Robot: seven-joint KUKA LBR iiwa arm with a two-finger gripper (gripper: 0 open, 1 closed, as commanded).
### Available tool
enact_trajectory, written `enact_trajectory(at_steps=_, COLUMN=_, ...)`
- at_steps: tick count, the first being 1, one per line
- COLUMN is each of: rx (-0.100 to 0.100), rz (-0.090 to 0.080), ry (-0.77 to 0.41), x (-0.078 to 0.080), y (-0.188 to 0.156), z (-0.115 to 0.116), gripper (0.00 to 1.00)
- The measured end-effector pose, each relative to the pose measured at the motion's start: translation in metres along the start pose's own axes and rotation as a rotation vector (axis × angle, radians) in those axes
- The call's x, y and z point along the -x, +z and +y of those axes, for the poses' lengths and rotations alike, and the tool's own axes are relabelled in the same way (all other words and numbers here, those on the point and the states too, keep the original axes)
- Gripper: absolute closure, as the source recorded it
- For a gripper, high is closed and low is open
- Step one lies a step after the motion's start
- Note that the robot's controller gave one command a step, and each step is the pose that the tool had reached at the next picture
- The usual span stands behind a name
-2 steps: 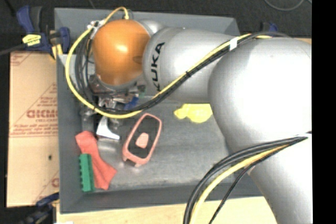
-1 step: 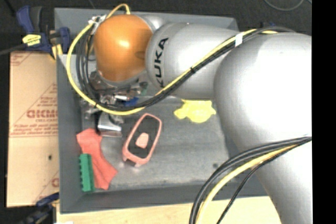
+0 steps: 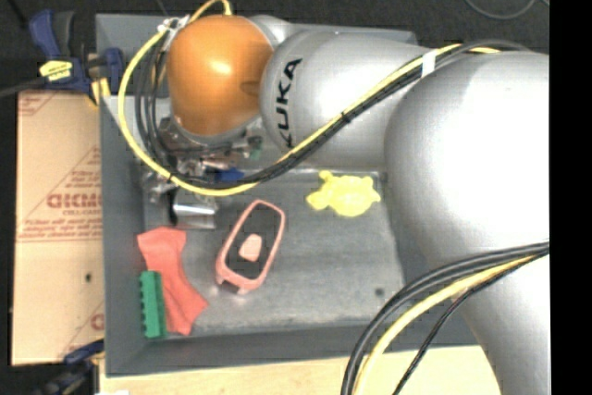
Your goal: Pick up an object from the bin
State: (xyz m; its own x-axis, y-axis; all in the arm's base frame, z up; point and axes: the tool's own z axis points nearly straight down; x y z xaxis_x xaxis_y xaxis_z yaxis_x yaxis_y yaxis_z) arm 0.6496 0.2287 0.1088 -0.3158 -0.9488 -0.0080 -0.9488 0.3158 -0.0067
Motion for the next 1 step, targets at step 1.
enact_trajectory(at_steps=1, rx=0.0, rz=-0.001, ry=0.001, x=0.0003, y=-0.0058, z=-0.0003, gripper=1.0)
